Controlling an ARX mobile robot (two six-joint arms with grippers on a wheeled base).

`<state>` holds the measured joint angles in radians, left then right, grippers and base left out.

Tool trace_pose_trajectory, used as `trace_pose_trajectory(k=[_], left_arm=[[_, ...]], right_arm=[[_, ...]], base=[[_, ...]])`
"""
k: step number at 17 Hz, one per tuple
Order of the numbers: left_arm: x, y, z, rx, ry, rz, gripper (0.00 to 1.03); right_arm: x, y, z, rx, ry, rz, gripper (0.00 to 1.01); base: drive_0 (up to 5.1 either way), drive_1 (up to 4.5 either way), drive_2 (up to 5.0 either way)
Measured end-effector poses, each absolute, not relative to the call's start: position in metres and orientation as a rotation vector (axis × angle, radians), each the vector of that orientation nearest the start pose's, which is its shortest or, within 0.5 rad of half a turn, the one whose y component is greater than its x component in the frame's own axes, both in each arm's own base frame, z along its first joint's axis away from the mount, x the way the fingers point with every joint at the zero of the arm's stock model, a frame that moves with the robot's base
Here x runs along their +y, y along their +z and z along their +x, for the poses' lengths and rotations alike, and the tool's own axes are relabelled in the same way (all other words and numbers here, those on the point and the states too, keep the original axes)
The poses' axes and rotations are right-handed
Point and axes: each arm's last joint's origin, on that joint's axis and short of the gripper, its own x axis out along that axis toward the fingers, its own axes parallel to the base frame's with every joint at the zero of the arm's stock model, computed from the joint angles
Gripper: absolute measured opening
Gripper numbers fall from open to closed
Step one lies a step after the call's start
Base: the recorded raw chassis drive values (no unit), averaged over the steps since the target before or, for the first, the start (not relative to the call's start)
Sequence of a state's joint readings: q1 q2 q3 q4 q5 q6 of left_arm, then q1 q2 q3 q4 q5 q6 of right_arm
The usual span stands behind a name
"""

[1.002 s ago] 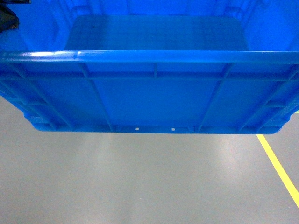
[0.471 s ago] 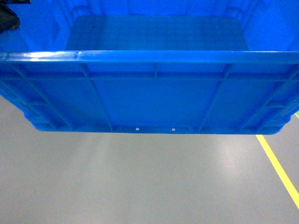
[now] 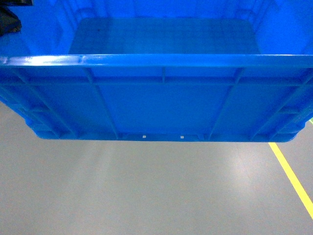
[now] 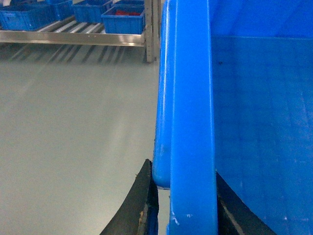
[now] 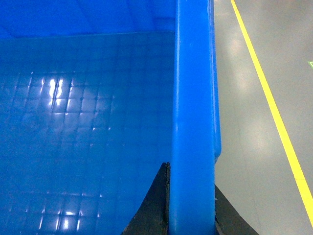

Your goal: Place box next to blue box on left shelf

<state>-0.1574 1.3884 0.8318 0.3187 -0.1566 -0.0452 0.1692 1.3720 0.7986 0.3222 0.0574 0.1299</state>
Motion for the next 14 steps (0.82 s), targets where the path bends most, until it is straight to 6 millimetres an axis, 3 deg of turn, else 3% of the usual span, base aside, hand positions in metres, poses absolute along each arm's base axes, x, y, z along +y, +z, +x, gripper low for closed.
trace_pose_trajectory(k=[14], left_arm=[[-0.0434, 0.262, 0.3024, 0.233, 0.005, -0.009, 0.17]], right_arm=[[0.0489, 0.2558, 0.2959, 0.256, 0.095, 0.1, 0.08]], base=[[-0.3, 4.04, -4.5]])
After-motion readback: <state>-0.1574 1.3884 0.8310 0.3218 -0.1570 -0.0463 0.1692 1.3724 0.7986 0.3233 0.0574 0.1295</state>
